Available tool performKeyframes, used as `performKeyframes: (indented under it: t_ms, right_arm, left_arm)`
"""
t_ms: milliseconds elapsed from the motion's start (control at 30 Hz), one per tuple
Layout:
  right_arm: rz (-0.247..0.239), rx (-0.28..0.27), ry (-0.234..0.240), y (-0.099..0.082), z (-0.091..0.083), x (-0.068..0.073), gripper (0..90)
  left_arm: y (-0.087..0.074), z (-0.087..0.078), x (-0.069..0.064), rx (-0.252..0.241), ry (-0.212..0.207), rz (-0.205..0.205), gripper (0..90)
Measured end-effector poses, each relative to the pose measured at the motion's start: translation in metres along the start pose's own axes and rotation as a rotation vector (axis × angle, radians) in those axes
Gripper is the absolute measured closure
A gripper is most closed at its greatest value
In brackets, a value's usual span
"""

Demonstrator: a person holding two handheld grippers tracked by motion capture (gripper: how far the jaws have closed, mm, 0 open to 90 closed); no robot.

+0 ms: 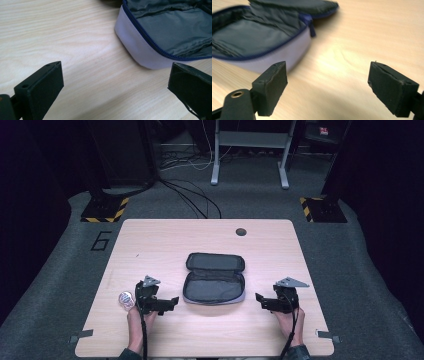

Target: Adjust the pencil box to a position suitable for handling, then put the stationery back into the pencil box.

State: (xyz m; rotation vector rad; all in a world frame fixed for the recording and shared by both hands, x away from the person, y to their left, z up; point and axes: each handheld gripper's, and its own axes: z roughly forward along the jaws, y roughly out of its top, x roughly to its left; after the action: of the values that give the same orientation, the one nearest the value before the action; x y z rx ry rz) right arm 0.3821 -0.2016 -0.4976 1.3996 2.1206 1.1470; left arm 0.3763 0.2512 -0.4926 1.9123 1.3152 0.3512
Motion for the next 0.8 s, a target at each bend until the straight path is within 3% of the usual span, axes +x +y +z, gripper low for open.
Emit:
performKeyframes:
  t_ms: [167,200,233,367,433,500,567,633,733,800]
  right_arm:
    - [0.032,0.018,-0.040,-0.019,-0.001,-0.013,14.7]
    - [0.052,0.010,-0.051,-0.021,0.000,-0.014,14.7]
    - [0.042,0.012,-0.050,-0.023,0.000,-0.017,14.7]
    - [0.053,0.019,-0.059,-0.029,0.002,-0.020,14.8]
    - [0.058,0.019,-0.061,-0.029,0.002,-0.019,14.7]
    - [0.046,0.012,-0.065,-0.029,0.004,-0.020,14.8]
    - [0.049,0.021,-0.064,-0.029,0.003,-0.020,14.9]
    - [0.051,0.015,-0.065,-0.029,0.004,-0.019,15.0]
    - [0.026,0.028,-0.077,-0.029,0.006,-0.017,15.1]
    - [0.014,0.035,-0.077,-0.029,0.006,-0.016,15.2]
  left_arm:
    - [-0.009,-0.015,0.009,-0.051,0.059,-0.014,0.0]
    - [-0.010,-0.018,0.010,-0.053,0.079,-0.019,0.0]
    - [-0.011,-0.022,0.012,-0.042,0.096,-0.026,0.0]
    - [-0.020,-0.037,0.017,-0.067,0.217,-0.083,0.2]
    - [-0.026,-0.044,0.023,-0.084,0.251,-0.097,1.2]
    - [-0.031,-0.051,0.031,-0.101,0.252,-0.121,0.8]
    - [-0.035,-0.055,0.040,-0.121,0.283,-0.148,0.8]
    - [-0.039,-0.056,0.047,-0.123,0.308,-0.163,2.1]
    - [-0.046,-0.054,0.057,-0.114,0.318,-0.204,3.6]
    - [-0.050,-0.051,0.060,-0.103,0.316,-0.209,5.9]
